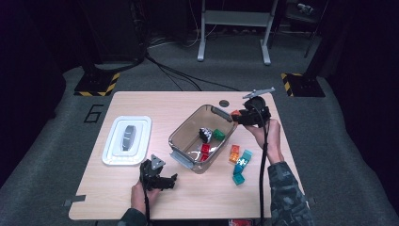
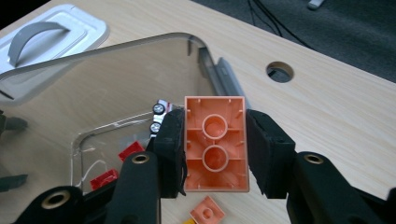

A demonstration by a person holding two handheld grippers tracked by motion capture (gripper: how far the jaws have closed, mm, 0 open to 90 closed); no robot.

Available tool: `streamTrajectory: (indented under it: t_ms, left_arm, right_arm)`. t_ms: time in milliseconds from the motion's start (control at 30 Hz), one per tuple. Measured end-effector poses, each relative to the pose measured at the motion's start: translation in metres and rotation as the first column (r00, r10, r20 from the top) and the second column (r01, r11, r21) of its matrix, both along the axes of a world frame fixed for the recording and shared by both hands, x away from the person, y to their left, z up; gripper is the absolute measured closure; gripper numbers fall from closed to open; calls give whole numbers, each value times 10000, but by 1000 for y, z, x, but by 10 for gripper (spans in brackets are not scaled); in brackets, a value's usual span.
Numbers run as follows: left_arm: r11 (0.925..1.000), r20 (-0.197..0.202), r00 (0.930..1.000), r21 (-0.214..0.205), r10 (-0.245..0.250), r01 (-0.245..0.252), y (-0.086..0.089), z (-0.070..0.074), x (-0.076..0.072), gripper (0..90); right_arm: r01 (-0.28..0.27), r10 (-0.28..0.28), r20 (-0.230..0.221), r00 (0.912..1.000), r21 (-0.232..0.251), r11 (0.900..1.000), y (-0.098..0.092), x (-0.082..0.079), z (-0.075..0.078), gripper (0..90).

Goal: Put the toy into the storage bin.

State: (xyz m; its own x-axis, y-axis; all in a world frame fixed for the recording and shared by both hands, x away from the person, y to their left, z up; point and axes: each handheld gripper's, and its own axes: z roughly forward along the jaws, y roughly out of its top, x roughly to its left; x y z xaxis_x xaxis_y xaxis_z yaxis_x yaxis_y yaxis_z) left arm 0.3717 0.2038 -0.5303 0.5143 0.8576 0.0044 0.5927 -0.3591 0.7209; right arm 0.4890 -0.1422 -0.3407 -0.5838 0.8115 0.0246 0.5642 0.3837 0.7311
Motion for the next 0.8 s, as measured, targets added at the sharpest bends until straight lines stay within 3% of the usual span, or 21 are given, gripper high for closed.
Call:
streamTrajectory:
  t_ms: [400, 567, 700, 800]
  left_arm:
    - [10000, 0, 10000, -1, -2, 2, 0, 0, 0, 51]
    - [10000, 58, 10000, 67, -19, 18, 0, 0, 0, 51]
    - [10000, 21, 10000, 55, -43, 43, 0, 0, 0, 51]
    - [10000, 55, 10000, 67, -21, 21, 0, 0, 0, 51]
  right_arm:
    - [-817, 769, -768, 9941, -620, 9947, 38, 16, -30, 588]
    - [-859, 762, -1127, 9907, -841, 9927, 41, 17, -37, 586]
    - [-897, 777, -1160, 9902, -1022, 9907, 41, 13, -36, 568]
    - [-905, 813, -945, 9922, -969, 9912, 38, 7, -32, 493]
